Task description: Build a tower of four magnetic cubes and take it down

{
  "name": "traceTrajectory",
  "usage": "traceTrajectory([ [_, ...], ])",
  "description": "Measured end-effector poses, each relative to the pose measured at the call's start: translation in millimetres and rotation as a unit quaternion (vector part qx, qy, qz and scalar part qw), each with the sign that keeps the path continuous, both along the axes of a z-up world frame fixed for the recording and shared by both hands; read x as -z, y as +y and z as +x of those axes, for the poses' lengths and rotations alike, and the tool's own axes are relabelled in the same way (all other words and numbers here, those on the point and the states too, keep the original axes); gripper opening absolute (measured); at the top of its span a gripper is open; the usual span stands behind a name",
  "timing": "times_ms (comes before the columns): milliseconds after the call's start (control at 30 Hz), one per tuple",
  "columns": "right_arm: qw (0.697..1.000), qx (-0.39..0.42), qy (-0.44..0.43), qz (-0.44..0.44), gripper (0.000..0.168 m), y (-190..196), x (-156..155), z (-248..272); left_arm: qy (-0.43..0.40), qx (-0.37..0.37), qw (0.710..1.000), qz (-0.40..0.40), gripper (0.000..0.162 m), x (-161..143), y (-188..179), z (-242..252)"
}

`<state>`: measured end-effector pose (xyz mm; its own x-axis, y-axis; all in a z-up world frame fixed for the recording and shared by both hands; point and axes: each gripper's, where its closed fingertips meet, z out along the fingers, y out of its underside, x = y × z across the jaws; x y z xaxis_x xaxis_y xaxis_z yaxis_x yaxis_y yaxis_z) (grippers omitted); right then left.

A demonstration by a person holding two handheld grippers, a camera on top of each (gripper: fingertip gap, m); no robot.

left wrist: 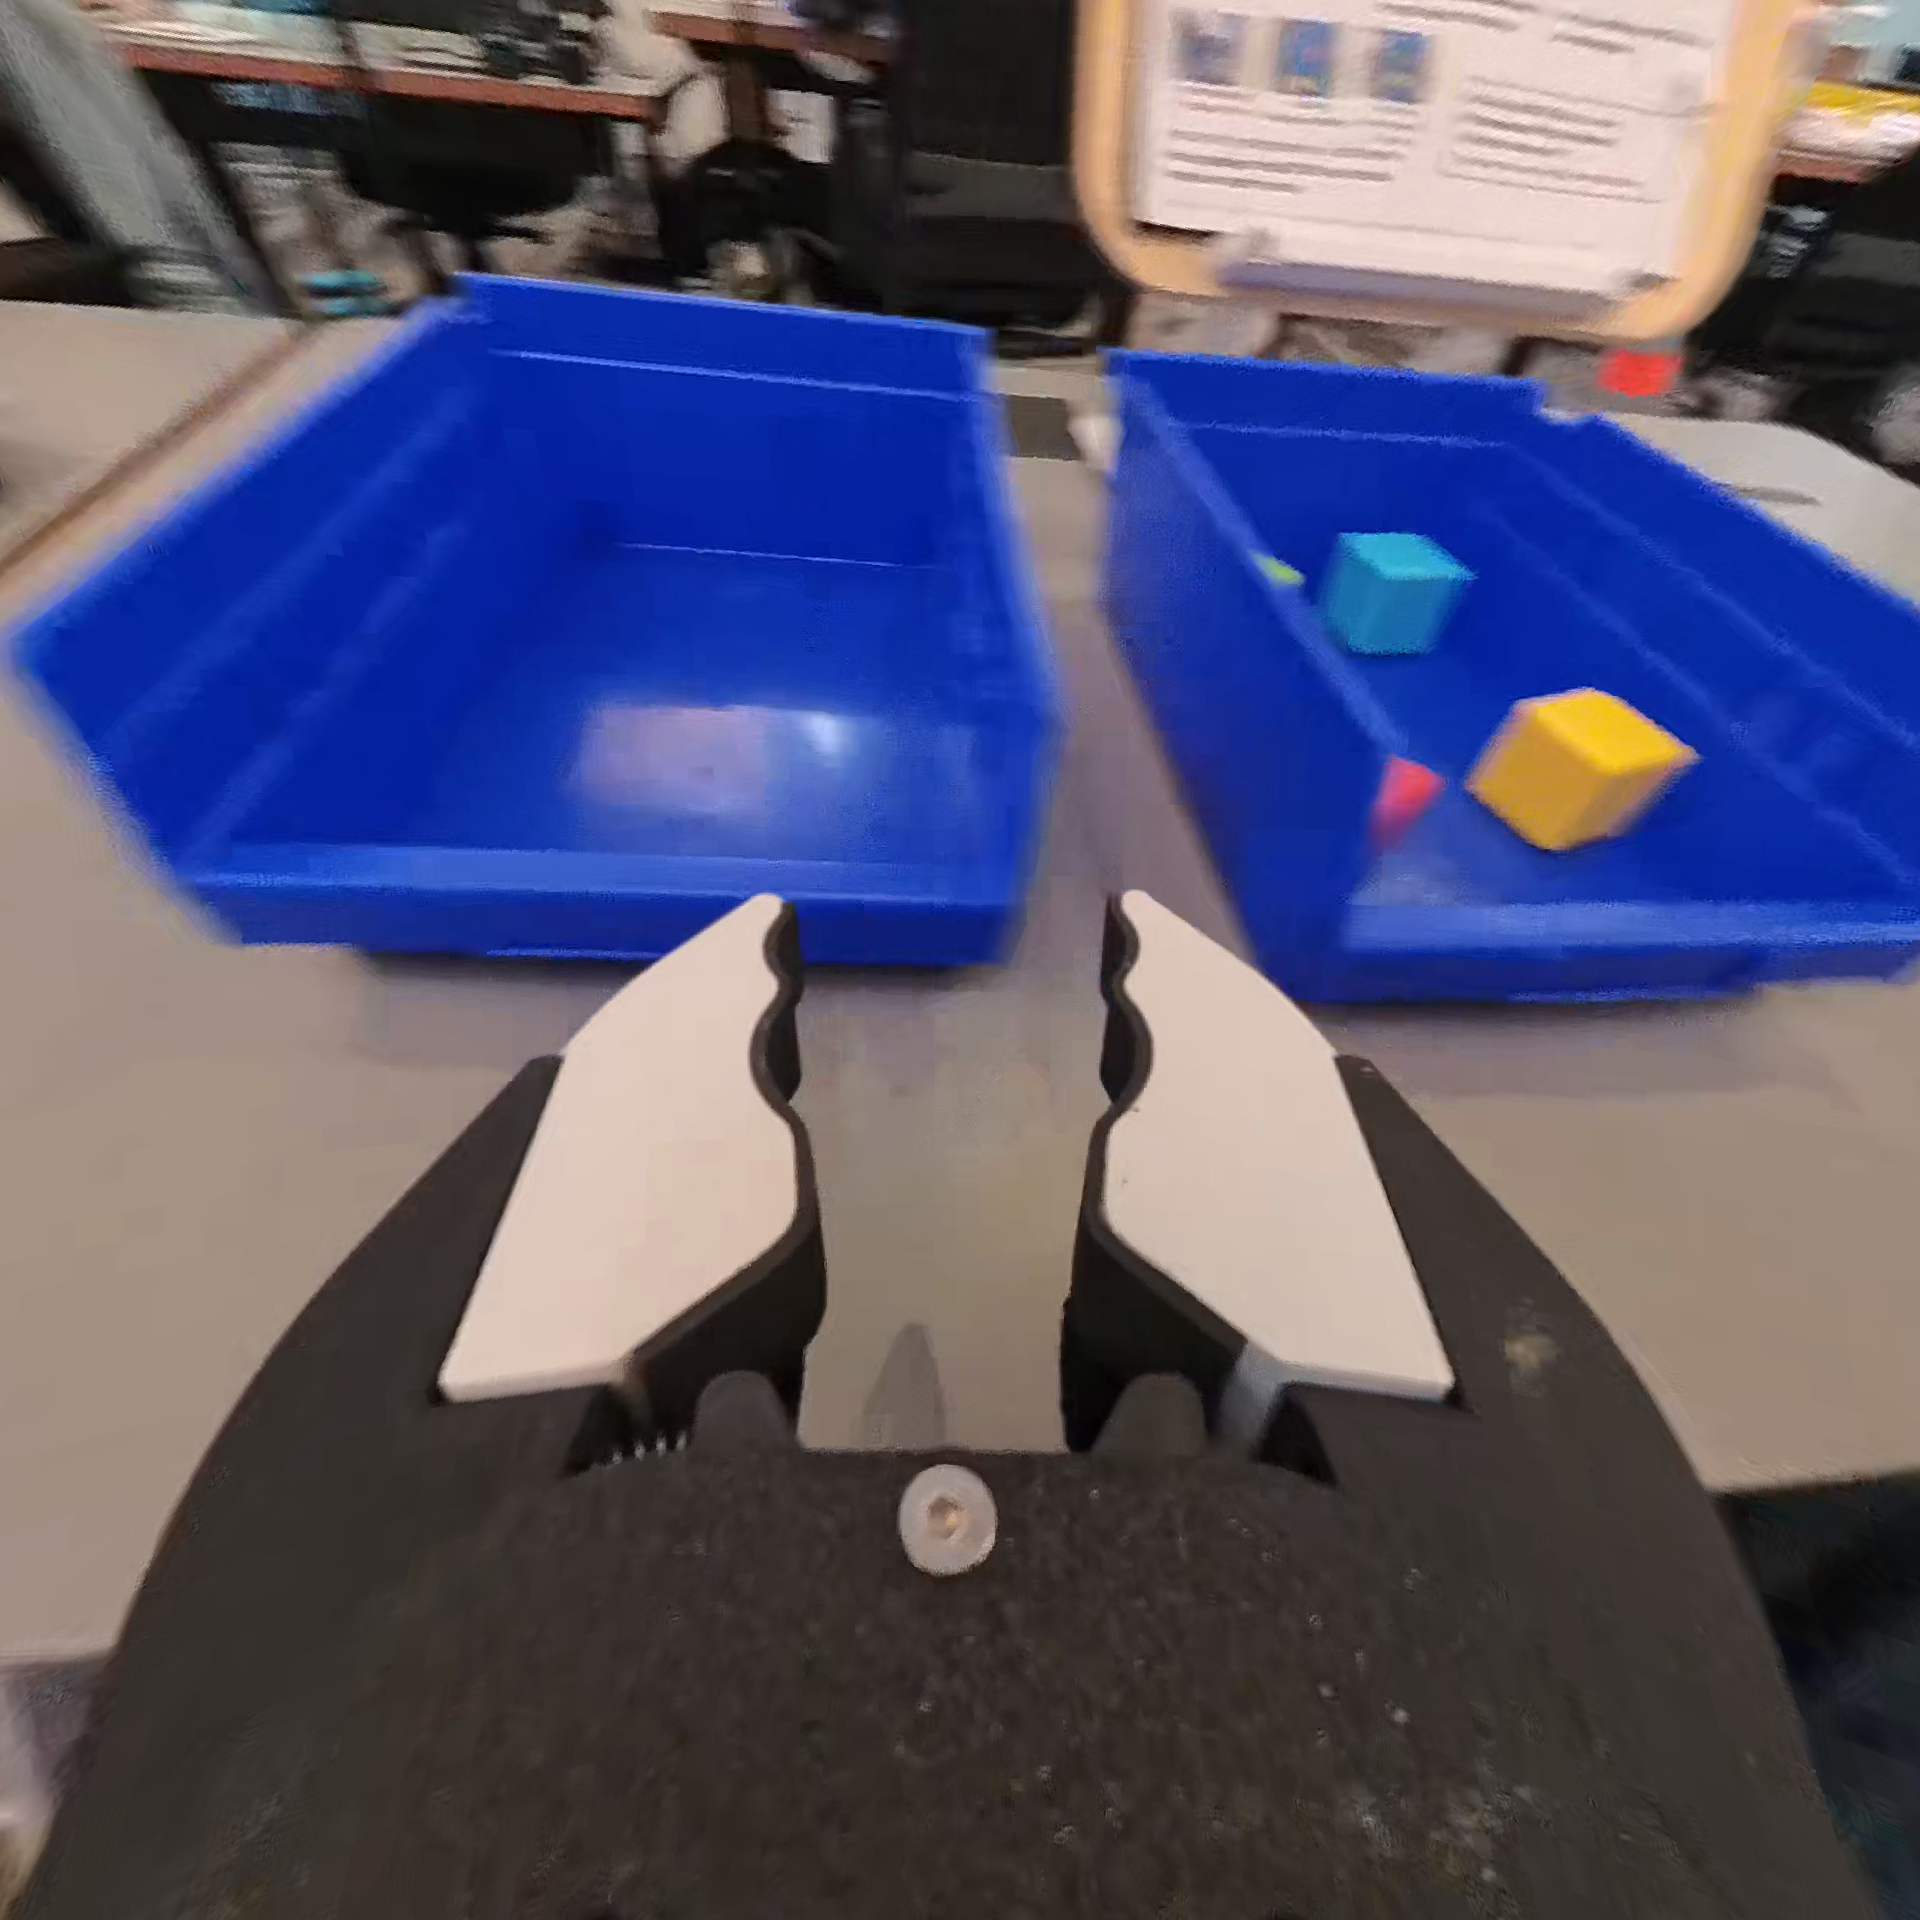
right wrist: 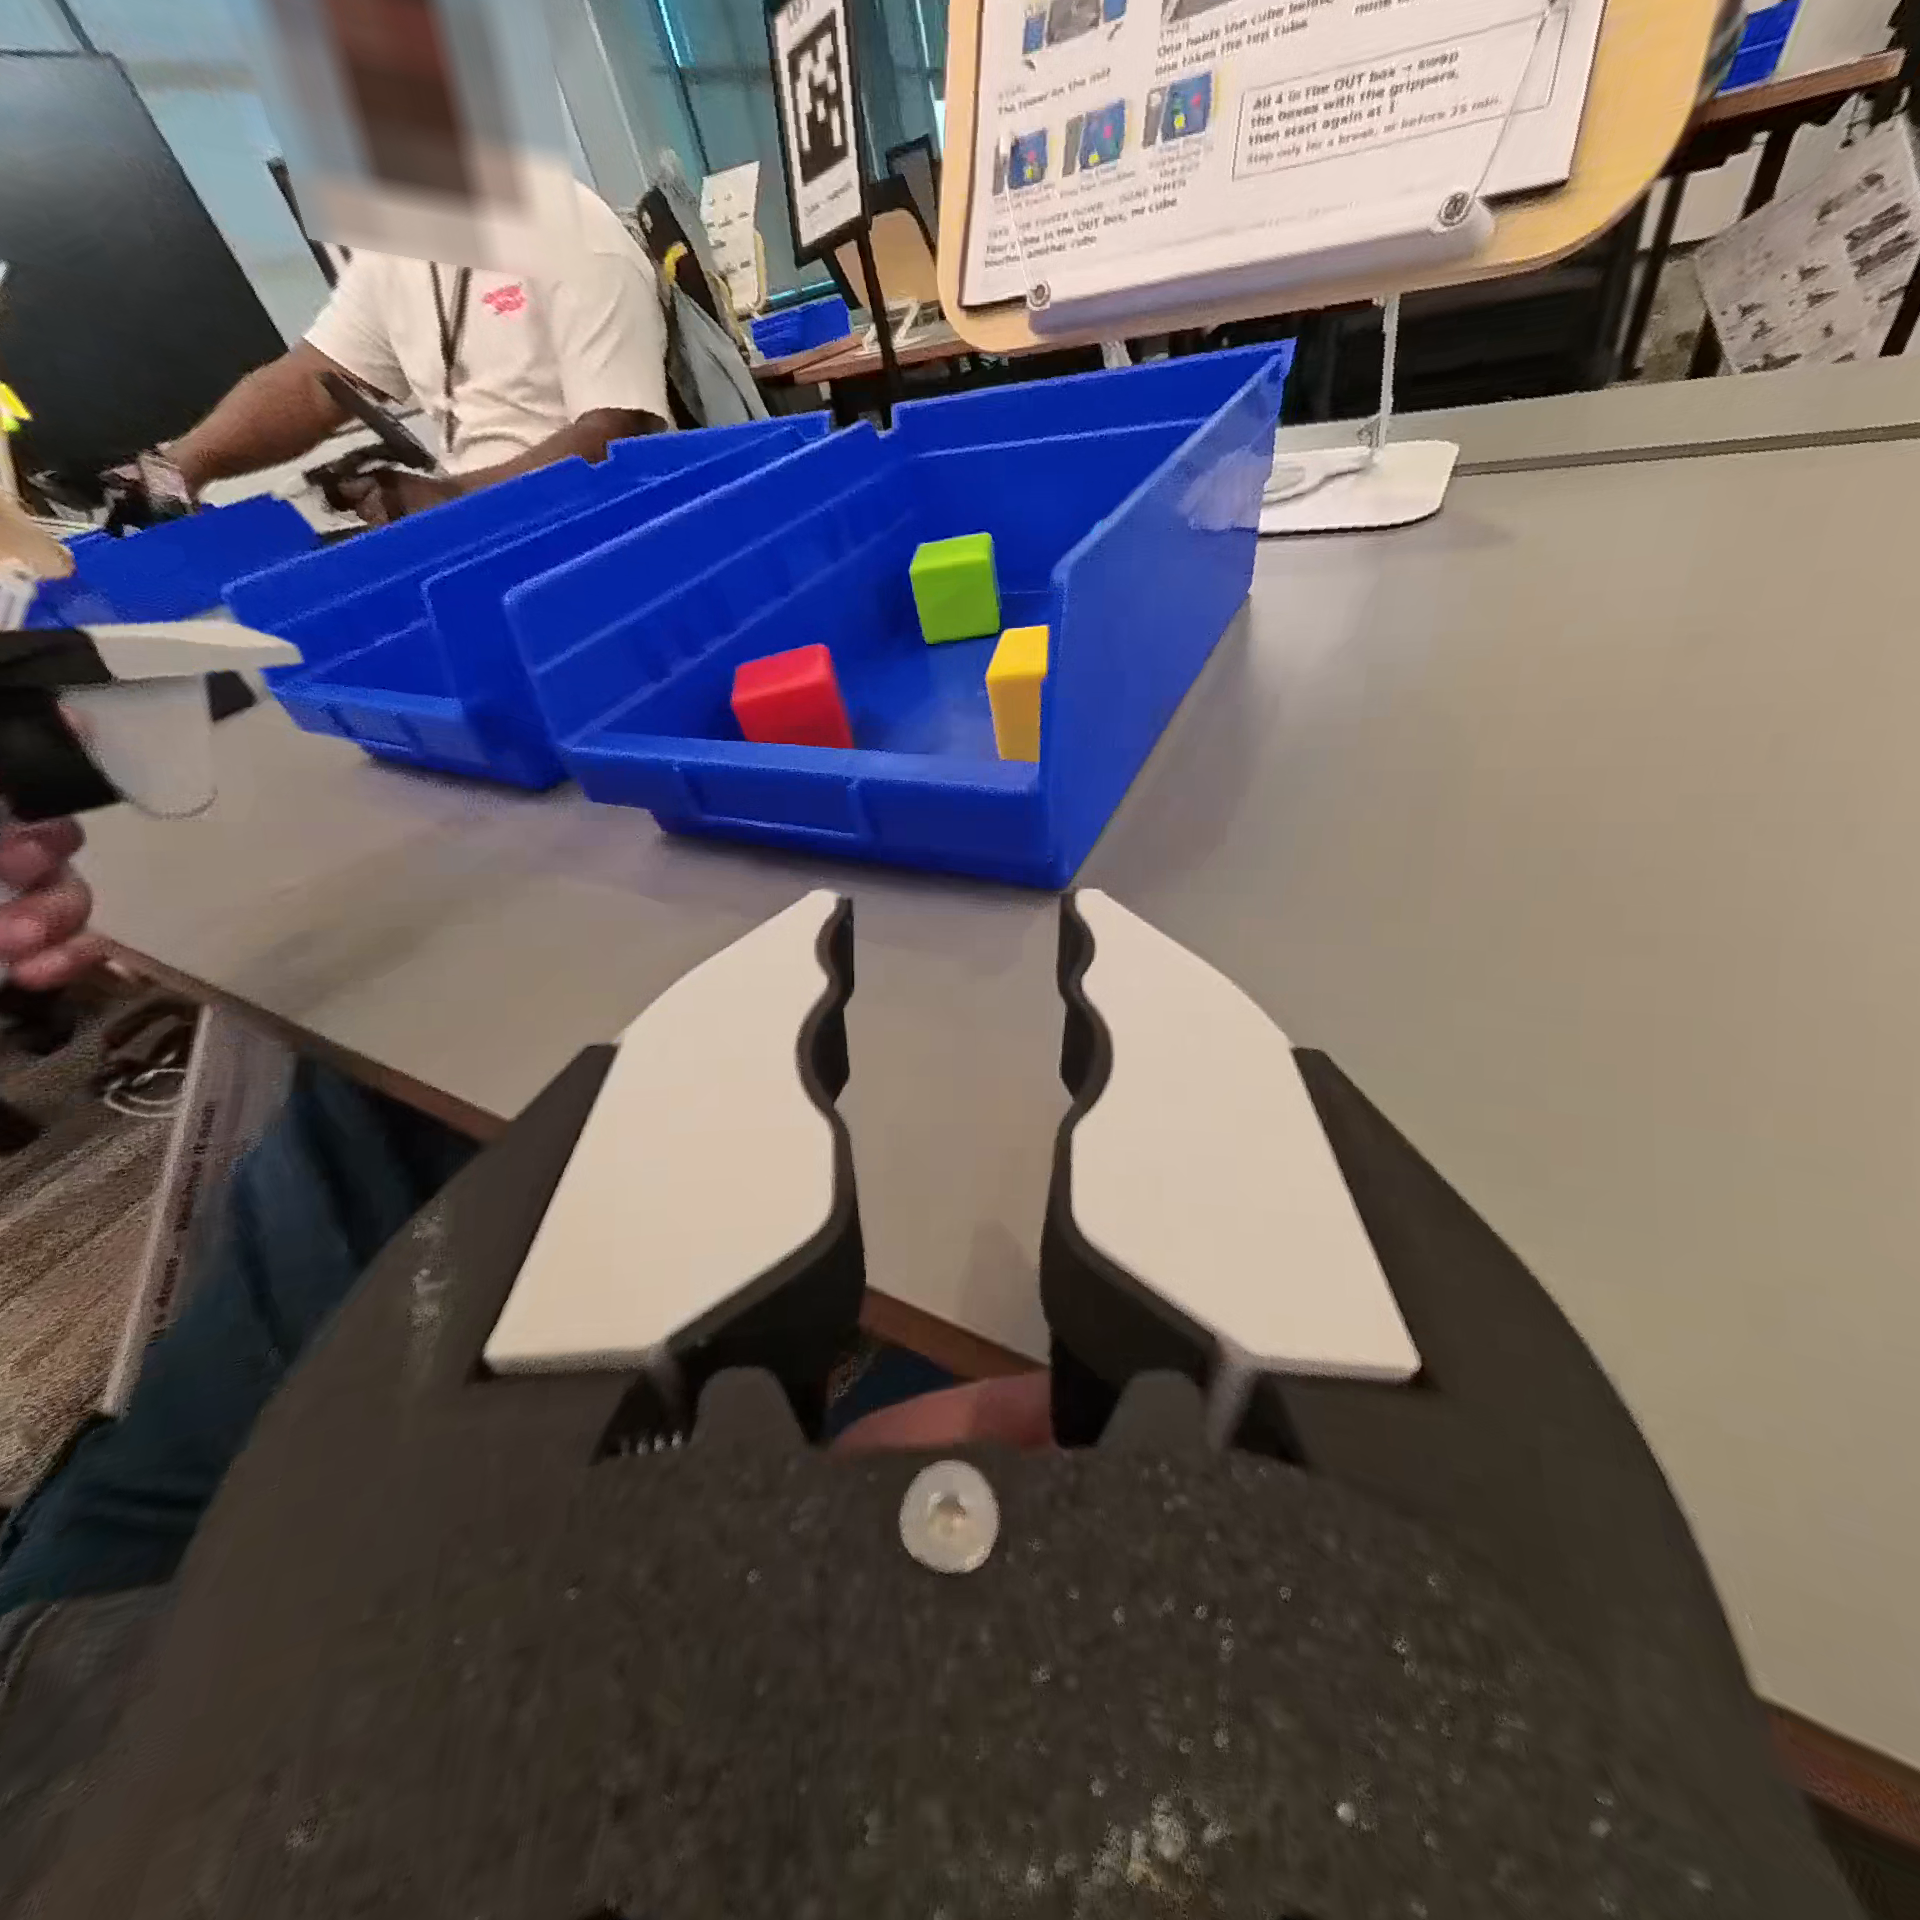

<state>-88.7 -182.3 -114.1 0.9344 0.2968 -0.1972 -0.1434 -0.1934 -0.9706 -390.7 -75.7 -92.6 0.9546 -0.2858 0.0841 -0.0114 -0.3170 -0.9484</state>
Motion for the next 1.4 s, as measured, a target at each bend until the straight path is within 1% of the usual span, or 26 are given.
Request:
traceTrajectory([
  [67,1.000,-0.001,-0.012,0.014,0.035,-5.2,-6.3,2.6,-0.006,-0.060,0.998,-0.002,0.059,-2.9,17.1,-56.3],
  [133,0.999,0.003,-0.044,0.029,0.034,-2.7,-6.9,4.7,-0.014,-0.105,0.994,-0.026,0.072,1.3,41.3,-104.6],
  [167,0.998,-0.001,-0.057,0.029,0.034,-1.1,-4.6,3.4,-0.015,-0.118,0.992,-0.035,0.075,3.7,54.7,-123.2],
  [200,0.998,-0.006,-0.065,0.024,0.034,0.1,-1.0,1.3,-0.021,-0.121,0.991,-0.044,0.079,5.6,67.5,-135.7],
  [300,0.998,-0.015,-0.062,0.006,0.032,0.9,6.8,-4.3,-0.044,-0.090,0.993,-0.064,0.084,12.0,103.0,-145.4],
  [333,0.998,-0.019,-0.057,0.003,0.032,0.5,7.3,-6.1,-0.038,-0.083,0.993,-0.073,0.087,16.1,113.8,-146.9],
  [400,0.998,-0.021,-0.058,0.003,0.032,0.1,7.8,-7.8,-0.011,-0.090,0.992,-0.086,0.085,22.8,132.4,-154.2],
  [467,0.998,-0.017,-0.065,0.003,0.031,0.7,8.3,-7.0,-0.002,-0.097,0.991,-0.095,0.080,28.5,147.1,-158.5],
  [500,0.998,-0.018,-0.067,0.002,0.031,1.0,8.9,-6.9,-0.014,-0.084,0.991,-0.104,0.068,31.7,152.1,-154.4],
  [533,0.998,-0.018,-0.066,0.000,0.031,1.2,9.8,-7.0,-0.027,-0.068,0.991,-0.112,0.046,34.3,154.9,-148.9],
  [567,0.998,-0.019,-0.063,-0.002,0.031,1.5,10.4,-7.1,-0.039,-0.067,0.991,-0.113,0.036,34.8,156.3,-148.1],
  [600,0.998,-0.021,-0.061,-0.005,0.031,1.7,11.3,-8.0,-0.054,-0.062,0.991,-0.108,0.016,32.7,155.5,-147.0],
  [633,0.998,-0.024,-0.060,-0.008,0.030,1.9,12.7,-9.2,-0.069,-0.048,0.991,-0.107,0.006,31.1,151.8,-143.2],
  [667,0.998,-0.027,-0.060,-0.012,0.030,2.2,13.9,-10.4,-0.069,-0.045,0.991,-0.109,0.006,31.6,147.4,-142.1],
  [733,0.998,-0.031,-0.060,-0.014,0.030,2.3,15.4,-13.9,-0.048,-0.066,0.991,-0.109,0.006,30.9,134.9,-146.1],
  [800,0.997,-0.037,-0.065,-0.016,0.031,2.1,17.5,-19.7,-0.040,-0.083,0.990,-0.111,0.005,31.4,115.7,-149.2],
  [867,0.996,-0.039,-0.075,-0.019,0.031,3.6,20.5,-28.1,-0.051,-0.107,0.987,-0.106,0.006,31.2,90.2,-151.4],
  [933,0.995,-0.023,-0.096,-0.034,0.035,8.0,25.6,-38.6,-0.061,-0.138,0.983,-0.099,0.006,30.7,58.2,-152.9],
  [1000,0.992,-0.040,-0.118,-0.032,0.039,11.4,22.1,-68.8,-0.069,-0.158,0.981,-0.090,0.006,29.9,24.9,-149.6],
  [1067,0.990,-0.081,-0.118,-0.012,0.041,13.3,8.9,-113.7,-0.082,-0.170,0.979,-0.079,0.006,29.3,-3.7,-146.2],
  [1133,0.986,-0.136,-0.100,-0.006,0.044,14.2,-3.0,-164.9,-0.110,-0.171,0.977,-0.069,0.006,29.5,-24.1,-142.4],
  [1200,0.982,-0.166,-0.091,-0.011,0.049,21.7,-10.2,-206.9,-0.116,-0.163,0.977,-0.067,0.006,29.6,-39.8,-136.7],
  [1233,0.982,-0.163,-0.098,-0.016,0.046,29.0,-10.6,-219.8,-0.118,-0.164,0.977,-0.068,0.006,29.5,-46.8,-134.8],
  [1300,0.987,-0.104,-0.120,-0.026,0.028,49.1,-6.9,-222.9,-0.129,-0.168,0.975,-0.068,0.006,29.6,-58.8,-132.0],
  [1367,0.990,-0.104,-0.089,-0.043,0.010,58.7,-5.9,-230.4,-0.113,-0.175,0.976,-0.063,0.006,29.5,-70.4,-133.3],
  [1400,0.990,-0.115,-0.070,-0.050,0.016,60.6,-5.7,-233.9,-0.116,-0.180,0.975,-0.061,0.006,29.4,-75.7,-135.9],
])
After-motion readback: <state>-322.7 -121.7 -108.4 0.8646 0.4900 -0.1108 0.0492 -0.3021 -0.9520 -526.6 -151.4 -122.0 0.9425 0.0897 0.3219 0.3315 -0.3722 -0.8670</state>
